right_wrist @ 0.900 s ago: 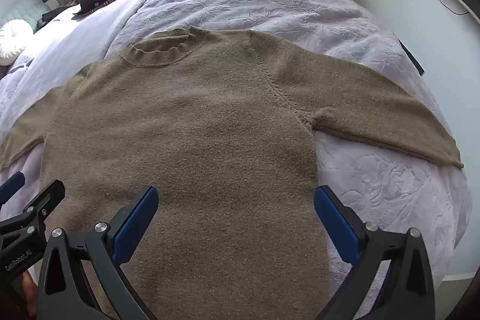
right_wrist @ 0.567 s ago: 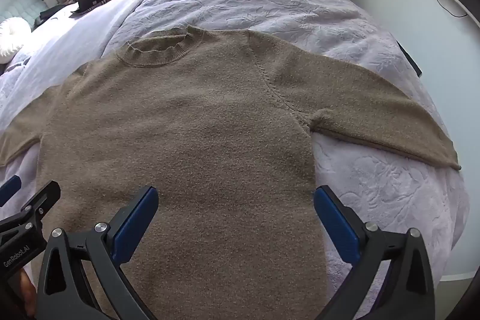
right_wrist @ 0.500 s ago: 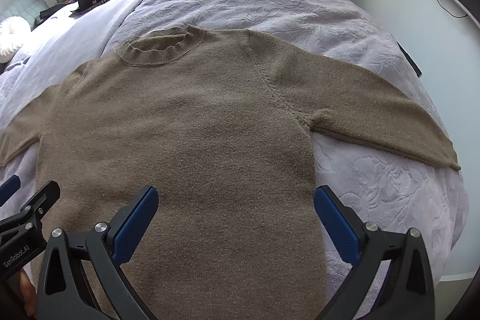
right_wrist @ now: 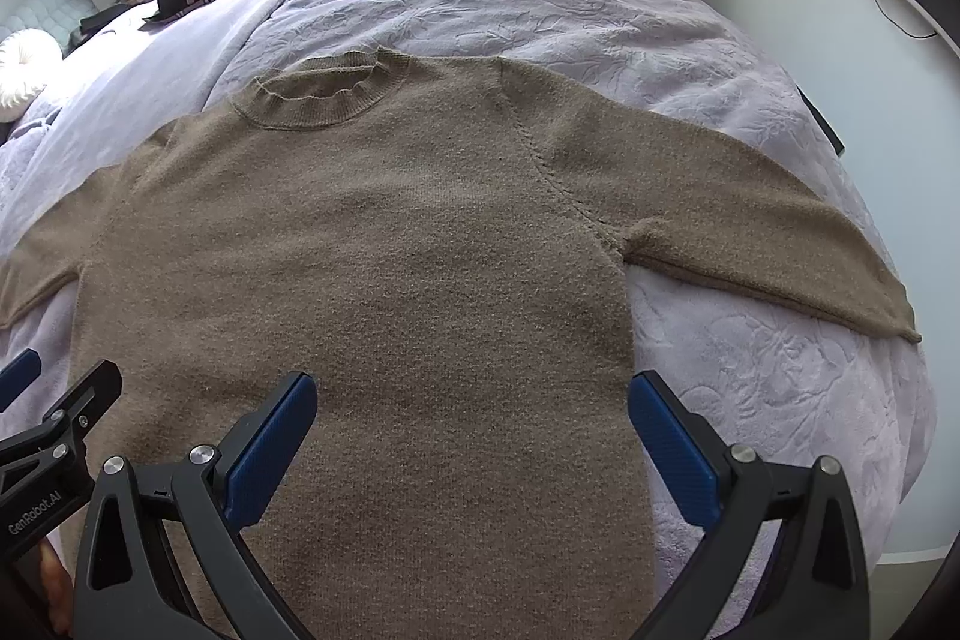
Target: Fold small clothes
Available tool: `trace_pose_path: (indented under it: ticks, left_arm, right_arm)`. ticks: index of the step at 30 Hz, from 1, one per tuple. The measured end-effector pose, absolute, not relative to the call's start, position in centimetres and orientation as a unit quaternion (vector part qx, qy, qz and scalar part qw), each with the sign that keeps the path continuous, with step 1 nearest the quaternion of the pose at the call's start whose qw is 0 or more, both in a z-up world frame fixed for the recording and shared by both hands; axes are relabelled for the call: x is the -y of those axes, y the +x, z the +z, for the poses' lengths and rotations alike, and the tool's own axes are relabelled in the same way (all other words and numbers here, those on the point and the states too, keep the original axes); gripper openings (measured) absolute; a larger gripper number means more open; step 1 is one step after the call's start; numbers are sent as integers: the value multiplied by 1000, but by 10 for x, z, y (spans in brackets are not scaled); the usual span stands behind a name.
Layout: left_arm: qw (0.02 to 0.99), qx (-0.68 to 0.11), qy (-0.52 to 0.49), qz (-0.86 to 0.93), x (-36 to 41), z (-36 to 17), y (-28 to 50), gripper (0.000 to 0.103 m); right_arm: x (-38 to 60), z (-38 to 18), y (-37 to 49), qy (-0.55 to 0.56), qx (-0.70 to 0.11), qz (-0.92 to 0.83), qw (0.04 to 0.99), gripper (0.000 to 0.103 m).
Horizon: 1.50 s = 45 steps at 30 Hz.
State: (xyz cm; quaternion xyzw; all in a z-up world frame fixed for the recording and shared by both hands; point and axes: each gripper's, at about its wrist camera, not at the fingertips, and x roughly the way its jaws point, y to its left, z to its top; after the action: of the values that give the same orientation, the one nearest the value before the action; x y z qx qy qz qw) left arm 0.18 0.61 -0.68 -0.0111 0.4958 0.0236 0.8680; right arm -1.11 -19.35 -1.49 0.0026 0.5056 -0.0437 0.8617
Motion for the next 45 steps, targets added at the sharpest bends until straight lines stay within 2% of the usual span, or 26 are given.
trace_pose_path:
  ticks: [18, 35, 45]
  left_arm:
    - [860, -509, -18, 28, -11, -11, 2, 103]
    - [878, -477, -21, 28, -19, -10, 2, 103]
    - [868, -495, -13, 34, -21, -11, 3, 103]
  right_arm:
    - [191, -20, -9, 0, -511, -43, 858, 103]
    - [185, -20, -8, -5, -512, -44, 858, 103]
    - [185, -20, -8, -6, -512, -44, 858, 103]
